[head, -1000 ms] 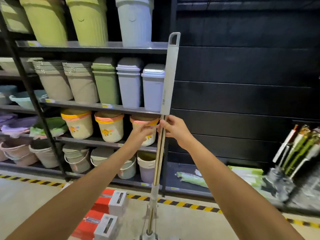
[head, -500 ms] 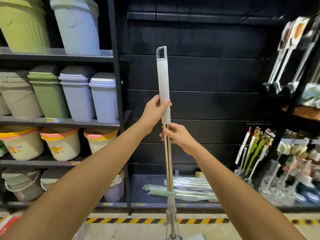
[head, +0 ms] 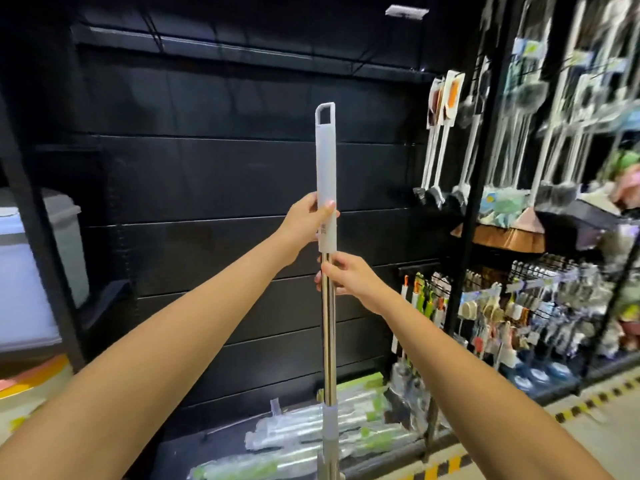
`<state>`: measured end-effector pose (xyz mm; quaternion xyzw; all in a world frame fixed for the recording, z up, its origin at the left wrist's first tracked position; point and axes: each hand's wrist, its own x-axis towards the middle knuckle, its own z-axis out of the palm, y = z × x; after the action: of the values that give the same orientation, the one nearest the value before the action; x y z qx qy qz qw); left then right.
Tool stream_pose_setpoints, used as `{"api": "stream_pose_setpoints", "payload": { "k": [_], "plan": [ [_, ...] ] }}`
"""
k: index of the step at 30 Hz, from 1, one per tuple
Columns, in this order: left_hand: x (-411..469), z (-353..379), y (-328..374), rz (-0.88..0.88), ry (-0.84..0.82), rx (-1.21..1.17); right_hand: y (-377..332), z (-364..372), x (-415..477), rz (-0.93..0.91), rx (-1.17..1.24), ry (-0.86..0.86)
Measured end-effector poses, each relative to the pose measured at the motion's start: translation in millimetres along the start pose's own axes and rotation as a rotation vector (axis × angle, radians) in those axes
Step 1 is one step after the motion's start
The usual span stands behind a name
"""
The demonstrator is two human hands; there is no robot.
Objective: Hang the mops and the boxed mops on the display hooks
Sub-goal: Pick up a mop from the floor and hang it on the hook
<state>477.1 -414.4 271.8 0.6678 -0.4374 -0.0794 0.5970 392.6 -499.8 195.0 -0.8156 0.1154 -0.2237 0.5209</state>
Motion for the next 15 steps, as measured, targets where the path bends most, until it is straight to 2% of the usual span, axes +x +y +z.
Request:
{"api": "stream_pose_setpoints", "payload": {
  "k": [8,15],
  "plan": [
    [112.2,47.7,8.9,0.043,-0.097,-0.04,14.7,-81.5,75.1,-0.052,0.008,0.109],
    [206.5,99.0,15.8,0.115,-0.025,-0.052,27.2,-157.2,147.5,-0.087,0.042,0.145]
  ]
}}
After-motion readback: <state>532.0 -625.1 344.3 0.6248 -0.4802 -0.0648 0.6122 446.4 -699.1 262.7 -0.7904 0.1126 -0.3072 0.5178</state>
